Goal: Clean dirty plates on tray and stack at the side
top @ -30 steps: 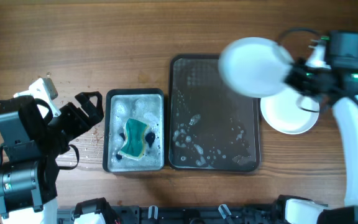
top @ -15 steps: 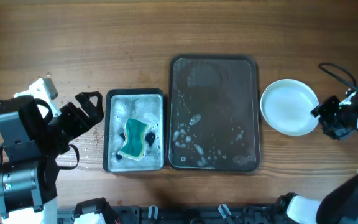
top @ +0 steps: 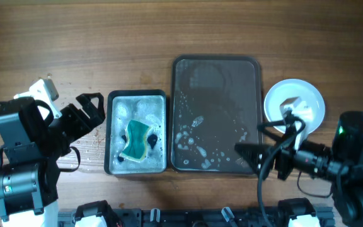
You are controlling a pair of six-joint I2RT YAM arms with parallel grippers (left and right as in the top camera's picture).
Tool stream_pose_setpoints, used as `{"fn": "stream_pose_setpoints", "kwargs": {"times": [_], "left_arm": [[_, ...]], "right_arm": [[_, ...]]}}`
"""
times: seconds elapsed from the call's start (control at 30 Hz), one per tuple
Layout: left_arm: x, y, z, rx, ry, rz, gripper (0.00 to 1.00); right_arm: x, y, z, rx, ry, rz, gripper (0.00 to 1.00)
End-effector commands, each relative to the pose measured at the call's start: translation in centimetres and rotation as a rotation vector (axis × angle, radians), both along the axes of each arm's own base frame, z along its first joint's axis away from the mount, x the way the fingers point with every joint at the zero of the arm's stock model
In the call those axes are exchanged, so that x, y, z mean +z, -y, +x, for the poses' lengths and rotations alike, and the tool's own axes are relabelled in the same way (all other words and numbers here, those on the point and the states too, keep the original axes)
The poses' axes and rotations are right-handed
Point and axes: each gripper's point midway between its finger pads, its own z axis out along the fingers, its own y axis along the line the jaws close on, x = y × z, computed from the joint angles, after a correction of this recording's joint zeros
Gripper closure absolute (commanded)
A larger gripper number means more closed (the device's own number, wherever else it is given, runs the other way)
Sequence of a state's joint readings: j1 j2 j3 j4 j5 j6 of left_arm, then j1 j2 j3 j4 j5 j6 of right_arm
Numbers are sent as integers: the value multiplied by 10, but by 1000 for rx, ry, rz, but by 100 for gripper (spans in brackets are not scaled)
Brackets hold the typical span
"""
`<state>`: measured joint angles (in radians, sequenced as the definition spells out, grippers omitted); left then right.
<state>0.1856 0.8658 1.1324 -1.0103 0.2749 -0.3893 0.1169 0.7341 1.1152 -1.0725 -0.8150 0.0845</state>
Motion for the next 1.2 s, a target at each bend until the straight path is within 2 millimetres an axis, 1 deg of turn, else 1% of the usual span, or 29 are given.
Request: {"fn": "stream_pose_setpoints", "kwargs": {"times": [0.0, 0.03, 0.07, 0.13, 0.2, 0.23, 0.33, 0.37, 0.43, 0.5, 0.57, 0.63, 0.7, 0.77, 0.9, 1.03, 1.1, 1.13, 1.17], "left_arm": [[6, -4, 1, 10, 18, 16, 0], [6, -4, 1, 10, 17, 16, 0], [6, -4, 1, 10, 18, 16, 0], [6, -4, 1, 10, 18, 16, 0], [6, -4, 1, 10, 18, 16, 0], [6, -4, 1, 10, 18, 16, 0], [6, -4, 1, 10, 17, 16, 0], [6, -4, 1, 10, 17, 16, 0], [6, -4, 1, 10, 17, 16, 0], [6, -4, 1, 10, 18, 16, 0], [6, -4, 1, 10, 18, 16, 0], [6, -4, 1, 10, 18, 16, 0], [6, -4, 1, 10, 18, 16, 0], [6, -4, 1, 10, 17, 16, 0], [6, -4, 1, 10, 18, 16, 0], [6, -4, 1, 10, 17, 16, 0], [6, -4, 1, 10, 17, 16, 0], [6, -4, 1, 10, 18, 16, 0], [6, -4, 1, 10, 18, 16, 0]], "right_arm": [[6, -6, -6, -92, -231, 141, 0], [3, -4, -2, -133, -260, 144, 0], [0, 1, 4, -175, -249, 121, 0], [-1, 7, 9, -190, -185, 75, 0], [2, 12, 16, -196, -92, 28, 0], [4, 19, 22, -227, -25, -13, 0], [8, 50, 42, -391, 171, -126, 0], [9, 57, 46, -429, 234, -149, 0], [5, 74, 54, -522, 357, -188, 0], [-15, 86, 54, -590, 399, -201, 0], [-41, 90, 48, -607, 403, -207, 0], [-57, 92, 47, -617, 424, -201, 0], [-73, 96, 50, -651, 469, -191, 0], [-82, 97, 53, -667, 520, -168, 0], [-95, 96, 60, -683, 612, -117, 0], [-111, 94, 72, -689, 660, -90, 0], [-129, 93, 80, -693, 684, -78, 0], [-138, 95, 80, -699, 650, -98, 0], [-136, 96, 81, -705, 659, -99, 0]]}}
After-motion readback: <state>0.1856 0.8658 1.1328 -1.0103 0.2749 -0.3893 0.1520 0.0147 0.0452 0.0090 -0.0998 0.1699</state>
